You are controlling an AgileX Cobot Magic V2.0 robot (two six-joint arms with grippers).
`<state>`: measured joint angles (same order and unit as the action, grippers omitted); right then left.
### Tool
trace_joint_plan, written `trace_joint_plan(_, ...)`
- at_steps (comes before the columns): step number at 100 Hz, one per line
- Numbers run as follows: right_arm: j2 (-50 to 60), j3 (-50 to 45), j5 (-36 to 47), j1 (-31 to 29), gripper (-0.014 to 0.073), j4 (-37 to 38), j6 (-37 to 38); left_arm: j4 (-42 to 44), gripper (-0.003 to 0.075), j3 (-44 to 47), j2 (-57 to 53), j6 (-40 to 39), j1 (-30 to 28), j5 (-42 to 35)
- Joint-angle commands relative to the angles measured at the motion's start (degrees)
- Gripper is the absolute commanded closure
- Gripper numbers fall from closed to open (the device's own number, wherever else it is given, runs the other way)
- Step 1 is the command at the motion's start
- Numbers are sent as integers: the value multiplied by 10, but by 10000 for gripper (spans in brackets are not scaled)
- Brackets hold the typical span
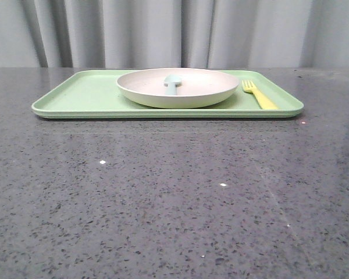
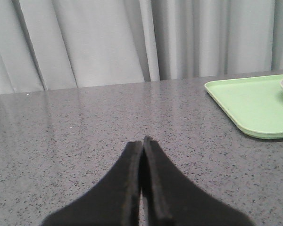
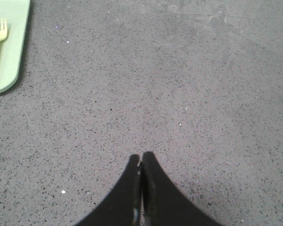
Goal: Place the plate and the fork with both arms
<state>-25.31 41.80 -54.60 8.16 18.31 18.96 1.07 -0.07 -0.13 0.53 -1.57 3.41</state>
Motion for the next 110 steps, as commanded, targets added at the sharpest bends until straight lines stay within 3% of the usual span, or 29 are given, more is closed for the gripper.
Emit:
trace_joint_plan(1,-4,14,39,-5,713,14,-3,-5,741,8,-19,-5,4,-50)
trace_joint_plan(87,-2,14,41,-5,713,13,-3,-5,741,8,-19,-5,4,-50)
trace_joint_plan(97,15,0,72,-5,713,13,-4,-5,741,8,-19,-5,4,-50)
trace_joint_plan(110,69,-52,180,-5,713,13,-5,-5,741,8,-19,-5,4,-50)
